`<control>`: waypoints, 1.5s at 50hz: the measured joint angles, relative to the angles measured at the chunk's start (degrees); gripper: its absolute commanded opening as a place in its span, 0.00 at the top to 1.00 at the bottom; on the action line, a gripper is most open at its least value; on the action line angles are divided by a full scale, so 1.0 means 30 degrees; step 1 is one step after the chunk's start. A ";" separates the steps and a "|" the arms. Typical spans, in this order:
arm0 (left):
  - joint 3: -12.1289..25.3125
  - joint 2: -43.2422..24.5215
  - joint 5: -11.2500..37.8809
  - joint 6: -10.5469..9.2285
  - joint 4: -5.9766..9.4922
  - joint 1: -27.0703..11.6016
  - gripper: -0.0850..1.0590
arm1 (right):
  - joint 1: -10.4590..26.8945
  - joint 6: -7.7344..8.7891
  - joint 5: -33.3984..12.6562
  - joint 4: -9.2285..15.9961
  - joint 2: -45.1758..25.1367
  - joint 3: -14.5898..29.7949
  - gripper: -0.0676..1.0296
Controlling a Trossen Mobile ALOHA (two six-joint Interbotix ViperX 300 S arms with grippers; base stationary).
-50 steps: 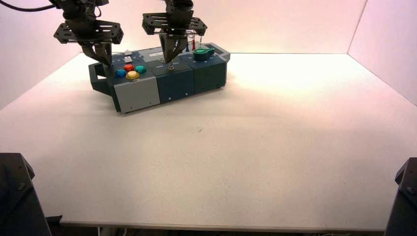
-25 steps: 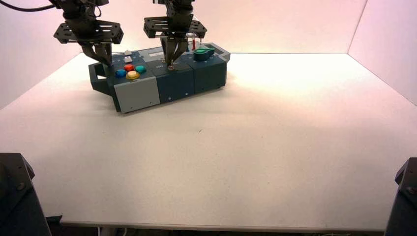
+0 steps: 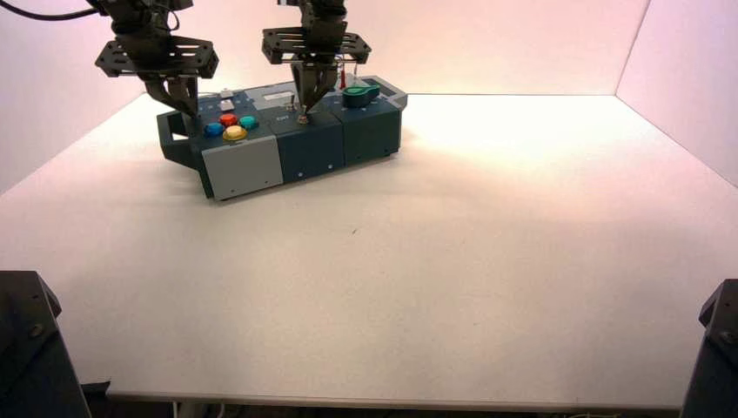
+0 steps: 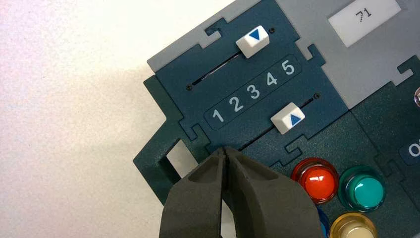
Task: Flip the bottom switch off with the right gripper.
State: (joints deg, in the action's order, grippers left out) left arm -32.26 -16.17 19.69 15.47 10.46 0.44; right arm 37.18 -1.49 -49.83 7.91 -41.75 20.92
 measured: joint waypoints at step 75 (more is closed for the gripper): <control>0.0000 -0.0059 -0.0029 0.0029 0.0000 0.0000 0.95 | 0.0586 -0.0439 -0.0703 0.0117 0.0908 -0.1377 0.96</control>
State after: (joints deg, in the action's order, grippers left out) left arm -32.26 -16.35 19.60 15.56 10.46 0.44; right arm 38.94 -2.81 -51.94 8.26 -39.02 16.79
